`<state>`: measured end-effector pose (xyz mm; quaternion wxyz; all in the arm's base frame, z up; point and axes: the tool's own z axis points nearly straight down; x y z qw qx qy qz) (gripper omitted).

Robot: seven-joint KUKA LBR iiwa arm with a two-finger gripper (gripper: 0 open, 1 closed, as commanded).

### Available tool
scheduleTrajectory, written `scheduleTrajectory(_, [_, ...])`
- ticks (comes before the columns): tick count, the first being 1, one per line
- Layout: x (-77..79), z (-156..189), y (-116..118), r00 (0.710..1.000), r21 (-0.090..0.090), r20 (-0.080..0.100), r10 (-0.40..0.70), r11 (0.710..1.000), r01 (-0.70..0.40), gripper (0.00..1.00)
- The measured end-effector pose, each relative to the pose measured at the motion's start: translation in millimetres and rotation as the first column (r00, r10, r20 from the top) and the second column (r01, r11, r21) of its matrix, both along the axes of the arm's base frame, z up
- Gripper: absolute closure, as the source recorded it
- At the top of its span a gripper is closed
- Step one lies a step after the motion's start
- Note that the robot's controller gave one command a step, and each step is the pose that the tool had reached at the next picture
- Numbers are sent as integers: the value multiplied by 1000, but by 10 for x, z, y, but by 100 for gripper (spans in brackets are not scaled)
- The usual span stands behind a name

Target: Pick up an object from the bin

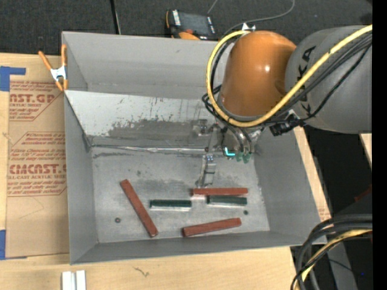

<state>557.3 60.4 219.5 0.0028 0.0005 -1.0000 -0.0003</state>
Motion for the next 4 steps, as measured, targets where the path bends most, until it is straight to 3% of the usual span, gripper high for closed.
scheduleTrajectory(1, [60, -235, 309, 992, 0, 6, 122, 993, -122, 0])
scheduleTrajectory(2, [-135, -1252, 16, 996, -1, -2, 89, 996, -89, 0])
scheduleTrajectory(3, [-453, -1507, -67, 987, 0, 6, 158, 987, -158, 0])
scheduleTrajectory(4, [-443, -1496, -65, 988, 0, 7, 157, 988, -157, 100])
